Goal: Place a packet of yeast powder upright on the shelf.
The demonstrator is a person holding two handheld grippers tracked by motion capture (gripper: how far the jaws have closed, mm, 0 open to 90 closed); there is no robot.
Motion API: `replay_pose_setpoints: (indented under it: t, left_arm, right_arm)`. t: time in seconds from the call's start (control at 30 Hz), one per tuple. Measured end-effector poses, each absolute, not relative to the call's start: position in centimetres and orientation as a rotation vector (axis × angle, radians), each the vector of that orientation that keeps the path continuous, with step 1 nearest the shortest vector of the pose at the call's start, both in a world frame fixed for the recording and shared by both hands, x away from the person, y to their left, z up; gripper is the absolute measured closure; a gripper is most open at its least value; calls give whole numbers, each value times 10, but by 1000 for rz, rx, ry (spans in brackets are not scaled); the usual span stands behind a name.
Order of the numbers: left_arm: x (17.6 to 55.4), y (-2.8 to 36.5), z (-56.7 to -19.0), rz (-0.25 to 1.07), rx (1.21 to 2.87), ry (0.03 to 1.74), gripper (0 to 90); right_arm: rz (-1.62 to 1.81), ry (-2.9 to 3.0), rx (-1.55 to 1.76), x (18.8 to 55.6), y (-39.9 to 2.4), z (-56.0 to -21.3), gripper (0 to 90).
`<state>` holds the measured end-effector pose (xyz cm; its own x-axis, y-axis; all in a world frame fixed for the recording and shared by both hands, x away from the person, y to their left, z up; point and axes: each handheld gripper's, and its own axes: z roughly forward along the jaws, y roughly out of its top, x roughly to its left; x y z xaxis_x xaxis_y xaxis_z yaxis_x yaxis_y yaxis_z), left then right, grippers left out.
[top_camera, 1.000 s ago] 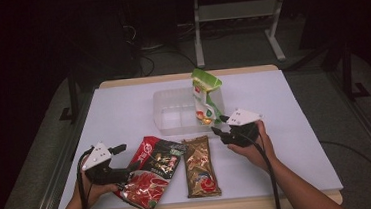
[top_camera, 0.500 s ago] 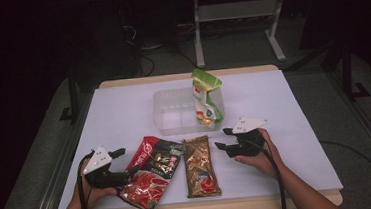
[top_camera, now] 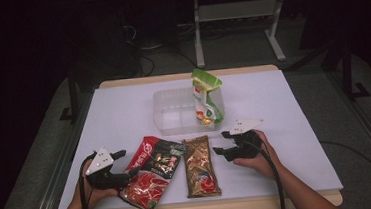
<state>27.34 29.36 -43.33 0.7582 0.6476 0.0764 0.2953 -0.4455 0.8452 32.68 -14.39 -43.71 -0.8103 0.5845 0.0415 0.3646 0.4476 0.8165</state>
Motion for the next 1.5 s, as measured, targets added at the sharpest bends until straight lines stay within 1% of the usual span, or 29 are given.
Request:
replay_pose_setpoints:
  t: [0.23, 0.73, 0.8, 0.93, 1.0, 1.23, 1.3, 1.37, 1.43, 1.5]
  left_arm:
    - [273, 290, -433, 481, 2059, 688, 228]
    - [267, 290, -432, 490, 2067, 678, 228]
    - [266, 290, -432, 491, 2070, 678, 228]
    - [264, 291, -432, 498, 2070, 678, 228]
    - [264, 292, -431, 499, 2066, 680, 228]
    - [264, 290, -431, 485, 2060, 675, 228]
    - [264, 288, -430, 479, 2054, 668, 229]
    - [265, 287, -427, 463, 2040, 665, 231]
    - [267, 286, -422, 448, 2015, 670, 231]
    - [269, 280, -417, 439, 1998, 688, 238]
  right_arm:
    - [1297, 2535, 844, 325, -138, -442, 271]
    - [1376, 2676, 889, 331, -111, -447, 218]
    - [1352, 2690, 899, 332, -106, -449, 189]
    - [1314, 2714, 923, 335, -100, -451, 172]
    - [1298, 2736, 939, 336, -98, -454, 144]
    - [1265, 2757, 939, 336, -93, -453, 101]
    - [1268, 2767, 914, 335, -91, -453, 132]
    - [1260, 2769, 901, 334, -89, -452, 146]
    - [1257, 2783, 881, 333, -87, -452, 206]
    - [1267, 2789, 869, 333, -87, -451, 296]
